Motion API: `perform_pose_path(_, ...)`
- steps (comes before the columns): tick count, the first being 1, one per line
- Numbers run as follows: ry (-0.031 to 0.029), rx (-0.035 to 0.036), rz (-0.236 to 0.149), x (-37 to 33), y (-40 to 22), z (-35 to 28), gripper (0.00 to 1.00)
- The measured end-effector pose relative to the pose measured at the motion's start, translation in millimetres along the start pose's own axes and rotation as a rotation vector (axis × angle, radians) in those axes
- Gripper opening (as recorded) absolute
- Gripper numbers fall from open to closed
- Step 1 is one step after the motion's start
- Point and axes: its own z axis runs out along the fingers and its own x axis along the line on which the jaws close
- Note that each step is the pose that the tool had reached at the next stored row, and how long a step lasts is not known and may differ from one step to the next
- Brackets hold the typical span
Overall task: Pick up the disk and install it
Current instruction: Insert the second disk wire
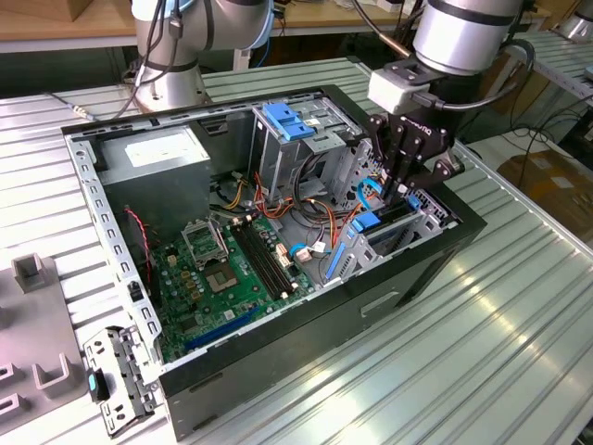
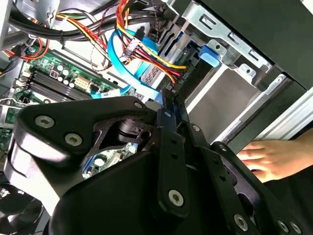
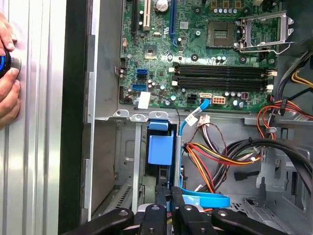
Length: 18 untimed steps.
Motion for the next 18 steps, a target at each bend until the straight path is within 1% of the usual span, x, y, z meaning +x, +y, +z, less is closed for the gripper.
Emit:
perform_pose_path(4, -0.0121, 0.0175, -0.001, 6.4, 3.5, 3.0, 0.16)
perform_pose_path(6, -0.0174, 0.0229, -0.001, 7.1, 4.5, 3.2, 0.16)
perform_pose_path(7, -0.0236, 0.0267, 0.000, 7.2, 4.8, 3.5, 0.16)
perform_pose_path(9, -0.0354, 0.0311, 0.000, 7.5, 5.0, 3.6, 0.16)
perform_pose_path(10, -0.0420, 0.0345, 0.001, 7.8, 5.3, 3.8, 0.16)
perform_pose_path(12, -0.0442, 0.0380, 0.002, 8.3, 5.9, 5.0, 0.16)
perform_pose_path(15, -0.0435, 0.0372, 0.014, 8.6, 6.0, 6.3, 0.16)
perform_pose_path(17, -0.0444, 0.0370, 0.020, 8.6, 6.0, 6.5, 0.16)
perform_pose_path(18, -0.0447, 0.0417, 0.021, 8.6, 6.2, 6.5, 0.16)
